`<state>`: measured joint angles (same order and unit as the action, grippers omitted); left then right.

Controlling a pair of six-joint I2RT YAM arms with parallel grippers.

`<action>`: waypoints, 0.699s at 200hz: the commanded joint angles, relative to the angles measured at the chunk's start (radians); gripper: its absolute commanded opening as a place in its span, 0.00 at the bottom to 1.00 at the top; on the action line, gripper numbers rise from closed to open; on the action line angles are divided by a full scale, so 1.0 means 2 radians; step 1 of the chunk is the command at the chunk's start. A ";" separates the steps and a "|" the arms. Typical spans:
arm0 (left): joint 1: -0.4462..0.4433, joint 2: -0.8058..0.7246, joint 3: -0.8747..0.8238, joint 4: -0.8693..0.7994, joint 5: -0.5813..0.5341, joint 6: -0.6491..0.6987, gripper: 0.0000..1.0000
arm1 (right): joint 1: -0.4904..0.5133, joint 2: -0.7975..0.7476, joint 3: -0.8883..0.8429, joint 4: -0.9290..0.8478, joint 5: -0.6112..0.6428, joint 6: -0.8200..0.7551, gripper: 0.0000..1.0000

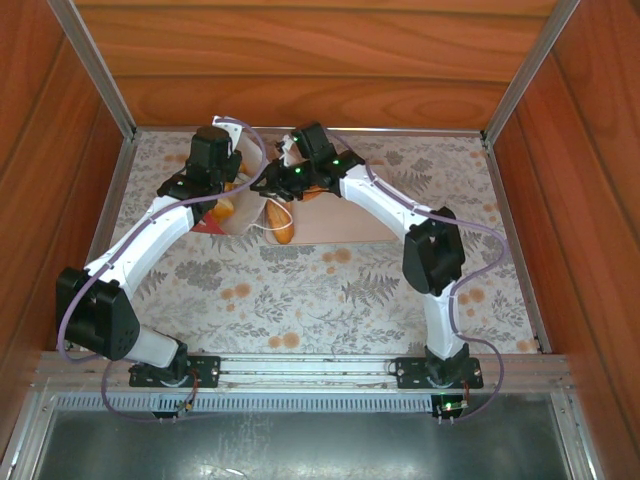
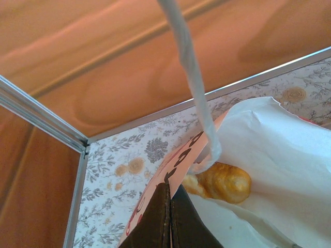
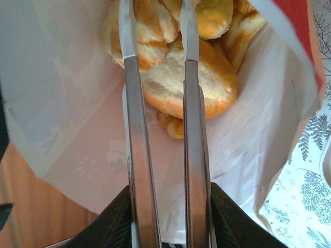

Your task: Take the fake bread out of the paper bag

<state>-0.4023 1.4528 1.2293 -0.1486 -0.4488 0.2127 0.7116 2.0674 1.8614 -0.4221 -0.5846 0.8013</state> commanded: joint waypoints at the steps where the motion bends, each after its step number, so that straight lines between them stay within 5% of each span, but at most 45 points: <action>1: -0.004 0.005 0.015 0.008 -0.009 0.000 0.00 | -0.004 -0.035 -0.011 0.015 -0.005 -0.021 0.01; 140: -0.004 0.011 0.023 0.007 -0.036 0.005 0.00 | -0.002 -0.138 -0.059 -0.109 0.094 -0.126 0.00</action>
<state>-0.4023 1.4605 1.2407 -0.1486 -0.4881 0.2134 0.7116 1.8557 1.7561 -0.6079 -0.4412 0.6205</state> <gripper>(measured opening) 0.047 0.304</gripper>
